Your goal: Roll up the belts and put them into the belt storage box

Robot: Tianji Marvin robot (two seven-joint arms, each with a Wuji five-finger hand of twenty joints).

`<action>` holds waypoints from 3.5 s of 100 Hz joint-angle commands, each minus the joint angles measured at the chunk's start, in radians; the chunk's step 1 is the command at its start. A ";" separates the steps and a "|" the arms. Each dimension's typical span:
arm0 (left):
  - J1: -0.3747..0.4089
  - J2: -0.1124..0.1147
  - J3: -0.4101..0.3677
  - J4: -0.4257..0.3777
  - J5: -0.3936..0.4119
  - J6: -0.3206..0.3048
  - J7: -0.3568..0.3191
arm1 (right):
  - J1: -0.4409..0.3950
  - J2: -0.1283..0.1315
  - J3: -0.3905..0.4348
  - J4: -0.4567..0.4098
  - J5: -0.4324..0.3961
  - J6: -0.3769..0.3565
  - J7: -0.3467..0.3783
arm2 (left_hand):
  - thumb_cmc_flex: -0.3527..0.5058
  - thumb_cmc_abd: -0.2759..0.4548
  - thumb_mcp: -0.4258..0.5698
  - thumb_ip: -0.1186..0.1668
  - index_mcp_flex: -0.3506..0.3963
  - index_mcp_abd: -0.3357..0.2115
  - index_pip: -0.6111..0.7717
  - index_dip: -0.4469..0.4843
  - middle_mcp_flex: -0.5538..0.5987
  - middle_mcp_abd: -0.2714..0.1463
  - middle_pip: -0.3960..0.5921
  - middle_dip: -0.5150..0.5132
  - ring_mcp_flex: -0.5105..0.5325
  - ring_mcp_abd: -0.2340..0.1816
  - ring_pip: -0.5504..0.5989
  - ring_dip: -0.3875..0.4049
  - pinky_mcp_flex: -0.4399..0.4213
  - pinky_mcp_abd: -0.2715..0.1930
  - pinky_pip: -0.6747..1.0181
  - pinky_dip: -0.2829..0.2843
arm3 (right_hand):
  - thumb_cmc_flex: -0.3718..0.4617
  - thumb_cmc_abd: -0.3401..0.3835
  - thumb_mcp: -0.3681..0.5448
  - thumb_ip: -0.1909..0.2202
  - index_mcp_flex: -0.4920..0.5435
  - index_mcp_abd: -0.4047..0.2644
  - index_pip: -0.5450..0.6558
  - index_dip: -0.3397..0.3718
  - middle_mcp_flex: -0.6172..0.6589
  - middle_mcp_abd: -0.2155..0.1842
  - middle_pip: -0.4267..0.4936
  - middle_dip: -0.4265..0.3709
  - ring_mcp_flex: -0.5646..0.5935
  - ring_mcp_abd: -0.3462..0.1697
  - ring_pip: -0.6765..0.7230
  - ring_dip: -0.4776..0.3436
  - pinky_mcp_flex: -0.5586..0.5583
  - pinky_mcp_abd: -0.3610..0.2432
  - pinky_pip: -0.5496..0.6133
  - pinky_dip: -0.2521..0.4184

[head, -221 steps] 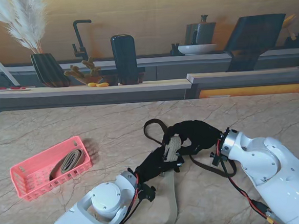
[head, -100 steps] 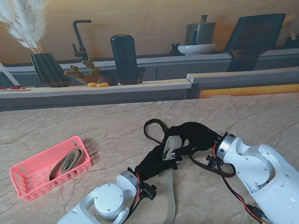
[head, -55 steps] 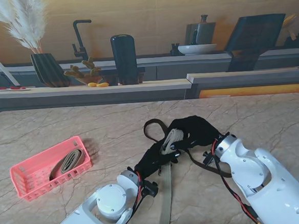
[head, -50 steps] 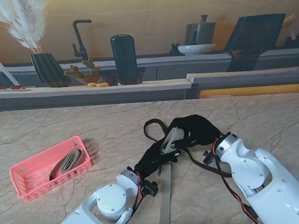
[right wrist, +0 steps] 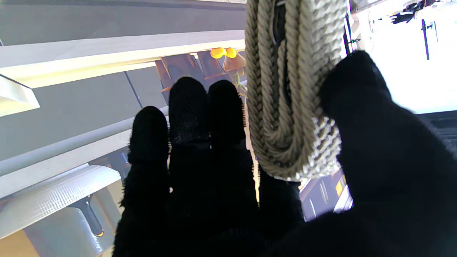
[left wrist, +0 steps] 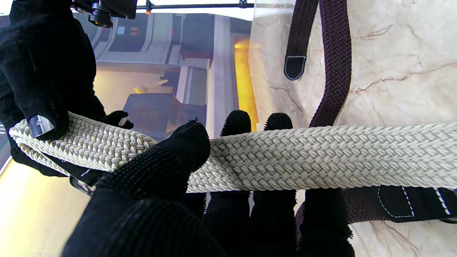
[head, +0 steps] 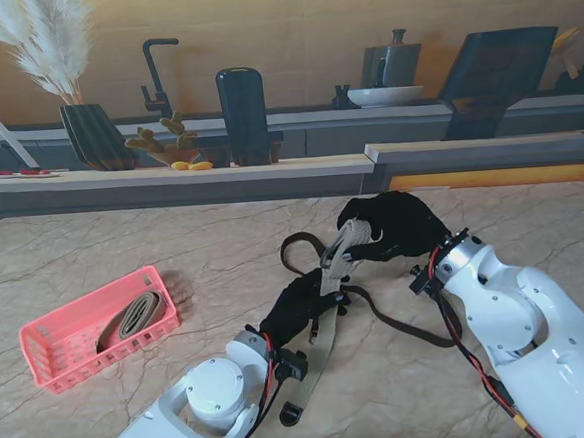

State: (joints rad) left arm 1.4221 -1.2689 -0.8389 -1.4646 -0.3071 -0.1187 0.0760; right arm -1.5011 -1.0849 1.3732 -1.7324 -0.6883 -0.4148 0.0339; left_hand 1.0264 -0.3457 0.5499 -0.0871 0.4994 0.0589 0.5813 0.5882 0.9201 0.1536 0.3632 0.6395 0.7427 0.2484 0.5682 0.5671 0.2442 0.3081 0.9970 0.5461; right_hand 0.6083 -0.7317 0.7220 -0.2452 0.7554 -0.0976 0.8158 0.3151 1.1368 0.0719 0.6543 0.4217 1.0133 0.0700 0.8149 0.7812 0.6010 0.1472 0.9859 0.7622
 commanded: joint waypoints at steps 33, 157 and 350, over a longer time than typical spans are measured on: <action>0.016 -0.007 0.005 -0.013 -0.070 -0.008 -0.038 | 0.061 0.010 0.005 -0.008 -0.005 0.005 0.035 | 0.086 0.030 -0.039 -0.022 0.084 -0.075 0.096 0.012 0.061 -0.035 -0.025 -0.023 -0.012 -0.023 -0.036 -0.050 0.005 -0.012 0.026 -0.025 | 0.129 0.089 0.146 0.020 0.119 -0.150 0.221 0.037 0.036 0.000 0.033 0.003 0.027 -0.022 0.023 0.013 0.008 -0.013 0.030 -0.018; 0.059 -0.053 -0.016 -0.060 -0.136 0.079 0.127 | 0.135 0.018 -0.192 0.175 -0.295 -0.088 -0.186 | -0.068 0.065 -0.222 0.003 0.034 0.013 0.063 -0.060 -0.060 0.038 0.055 -0.223 -0.121 0.031 0.002 -0.064 -0.061 0.005 0.053 -0.003 | 0.126 0.085 0.143 0.038 0.112 -0.152 0.224 0.035 0.038 0.000 0.054 -0.009 0.036 -0.027 0.040 0.009 0.020 -0.017 0.047 -0.029; 0.063 -0.042 -0.069 -0.068 -0.328 0.006 0.034 | -0.022 0.031 -0.209 0.104 -0.201 -0.108 -0.042 | -0.104 -0.135 0.117 0.054 -0.244 0.033 -0.087 -0.127 -0.212 -0.045 0.097 -0.161 0.021 -0.103 0.045 0.081 0.178 -0.100 0.031 0.033 | -0.079 0.032 0.086 0.165 -0.276 -0.071 -0.264 0.281 -0.293 0.036 -0.090 -0.027 -0.075 -0.011 -0.158 -0.085 -0.094 0.017 -0.063 -0.034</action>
State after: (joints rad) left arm 1.4890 -1.2923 -0.9108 -1.4981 -0.6477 -0.1168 0.1087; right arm -1.4930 -1.0579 1.1649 -1.6166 -0.8920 -0.5056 -0.0320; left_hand 0.8903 -0.5238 0.6435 -0.0701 0.2534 0.1687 0.4431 0.4494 0.6555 0.1834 0.4156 0.4600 0.7133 0.2122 0.5725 0.6272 0.3900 0.2513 0.9835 0.5564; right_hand 0.5602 -0.7365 0.8239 -0.1308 0.4828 -0.1844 0.5385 0.5871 0.8144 0.1847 0.5862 0.4097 0.9051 0.0770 0.6479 0.6989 0.5109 0.1461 0.9393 0.7116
